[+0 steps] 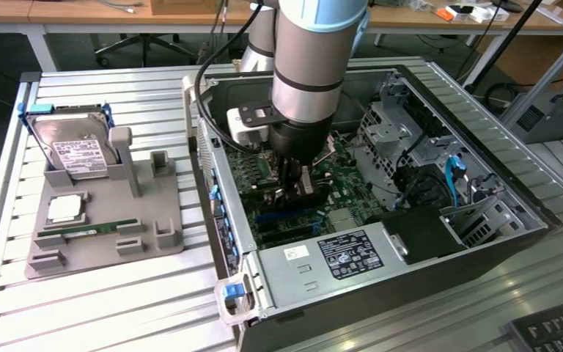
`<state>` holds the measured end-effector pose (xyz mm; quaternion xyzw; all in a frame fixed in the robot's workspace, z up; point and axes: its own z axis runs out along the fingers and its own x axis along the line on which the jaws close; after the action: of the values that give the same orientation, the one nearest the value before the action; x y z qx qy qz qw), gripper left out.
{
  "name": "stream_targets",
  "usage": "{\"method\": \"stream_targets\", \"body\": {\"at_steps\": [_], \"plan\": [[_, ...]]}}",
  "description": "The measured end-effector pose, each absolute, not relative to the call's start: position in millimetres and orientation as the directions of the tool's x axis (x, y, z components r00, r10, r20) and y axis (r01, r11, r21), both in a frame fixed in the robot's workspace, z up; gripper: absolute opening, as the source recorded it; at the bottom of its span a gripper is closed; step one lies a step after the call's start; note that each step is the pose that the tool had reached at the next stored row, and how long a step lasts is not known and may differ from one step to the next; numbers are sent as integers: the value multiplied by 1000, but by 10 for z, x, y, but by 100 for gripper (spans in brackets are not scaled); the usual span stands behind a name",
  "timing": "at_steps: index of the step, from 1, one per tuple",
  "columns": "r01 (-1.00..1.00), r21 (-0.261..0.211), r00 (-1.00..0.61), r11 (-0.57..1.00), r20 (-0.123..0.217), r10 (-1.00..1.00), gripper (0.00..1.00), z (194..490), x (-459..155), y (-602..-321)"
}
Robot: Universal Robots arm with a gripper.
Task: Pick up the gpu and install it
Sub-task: 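Insert the gpu into the slot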
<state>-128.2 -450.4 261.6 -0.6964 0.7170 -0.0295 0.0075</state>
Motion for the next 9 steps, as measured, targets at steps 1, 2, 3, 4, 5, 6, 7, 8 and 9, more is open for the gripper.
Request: {"method": "stream_targets", "body": {"at_steps": [1,2,3,4,5,6,7,8,9], "plan": [[-998,-53,-27,25,30,-999,27,2614,-1281,-4503],[-998,-53,-21,19,30,-999,27,2609,-1282,-4499],[-999,-53,-15,14,30,-999,27,2604,-1281,-4495],[-999,-53,-14,13,31,-999,27,2599,-1281,-4493],[-999,-53,-14,12,31,-999,27,2592,-1281,-4489],[-999,-53,-13,12,30,-999,27,2585,-1281,-4487],[-999,-53,-13,12,31,-999,27,2580,-1281,-4487],[-999,-53,-13,12,31,-999,27,2573,-1281,-4487],[-999,-53,-13,12,31,-999,27,2568,-1281,-4487]]}}
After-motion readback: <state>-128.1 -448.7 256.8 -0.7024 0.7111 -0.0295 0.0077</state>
